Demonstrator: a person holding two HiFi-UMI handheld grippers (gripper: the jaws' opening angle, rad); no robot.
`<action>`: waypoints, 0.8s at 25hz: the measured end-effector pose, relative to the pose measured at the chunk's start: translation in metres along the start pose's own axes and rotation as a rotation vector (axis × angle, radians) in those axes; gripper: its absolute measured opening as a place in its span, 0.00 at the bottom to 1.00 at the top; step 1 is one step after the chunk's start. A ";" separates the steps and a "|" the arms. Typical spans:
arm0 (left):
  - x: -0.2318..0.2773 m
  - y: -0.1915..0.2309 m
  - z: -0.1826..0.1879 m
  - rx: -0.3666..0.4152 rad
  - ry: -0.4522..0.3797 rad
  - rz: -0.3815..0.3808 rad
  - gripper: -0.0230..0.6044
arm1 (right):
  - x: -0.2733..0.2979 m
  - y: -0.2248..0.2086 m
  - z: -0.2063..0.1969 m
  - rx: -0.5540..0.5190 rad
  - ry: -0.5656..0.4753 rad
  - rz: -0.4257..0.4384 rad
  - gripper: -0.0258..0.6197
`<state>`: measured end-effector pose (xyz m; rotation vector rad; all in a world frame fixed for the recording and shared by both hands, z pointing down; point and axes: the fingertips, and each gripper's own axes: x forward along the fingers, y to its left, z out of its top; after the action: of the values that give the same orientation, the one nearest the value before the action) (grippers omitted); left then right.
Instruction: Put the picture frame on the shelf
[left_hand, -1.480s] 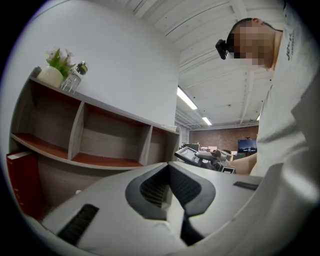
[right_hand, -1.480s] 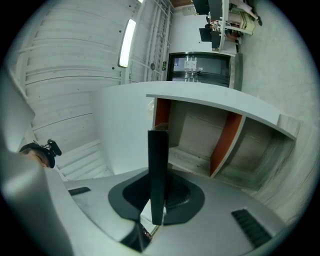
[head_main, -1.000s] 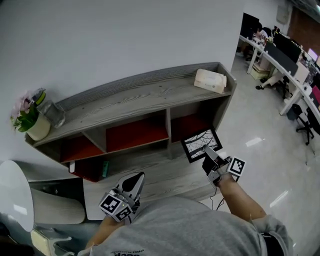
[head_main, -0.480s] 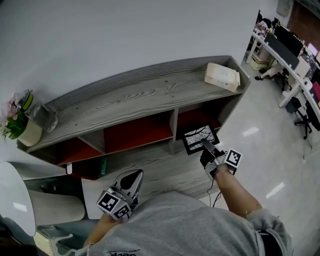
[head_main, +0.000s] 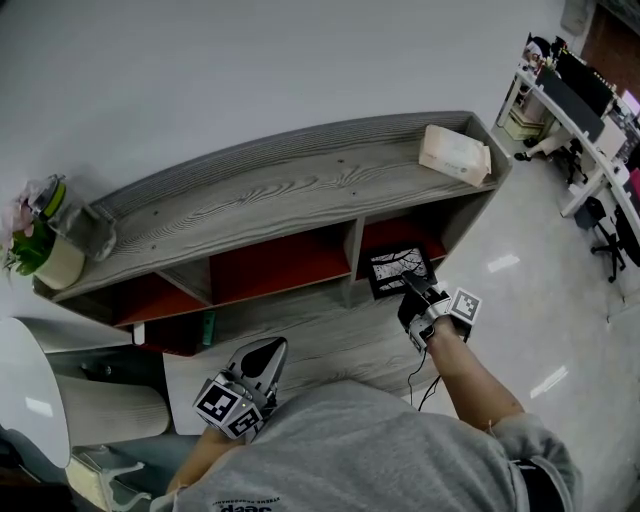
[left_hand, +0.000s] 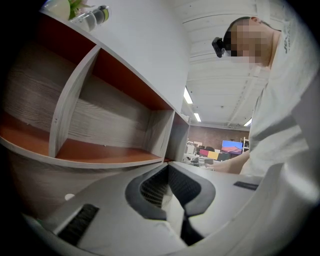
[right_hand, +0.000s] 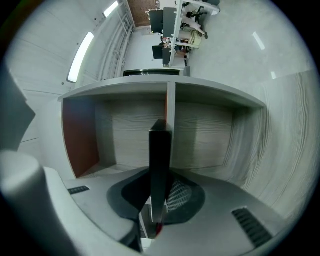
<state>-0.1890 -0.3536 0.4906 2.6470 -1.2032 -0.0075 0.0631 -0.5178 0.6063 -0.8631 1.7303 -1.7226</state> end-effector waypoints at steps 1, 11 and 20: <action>0.001 0.000 0.000 0.001 -0.001 -0.002 0.07 | 0.001 0.000 0.000 0.002 0.000 -0.007 0.13; 0.004 -0.006 -0.001 -0.008 -0.002 -0.017 0.06 | 0.004 0.011 -0.005 -0.019 0.035 0.009 0.38; 0.003 -0.011 -0.001 -0.008 -0.005 -0.026 0.06 | 0.010 0.021 -0.004 -0.029 0.042 0.003 0.41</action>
<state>-0.1787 -0.3486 0.4899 2.6576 -1.1675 -0.0231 0.0524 -0.5238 0.5858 -0.8416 1.7869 -1.7291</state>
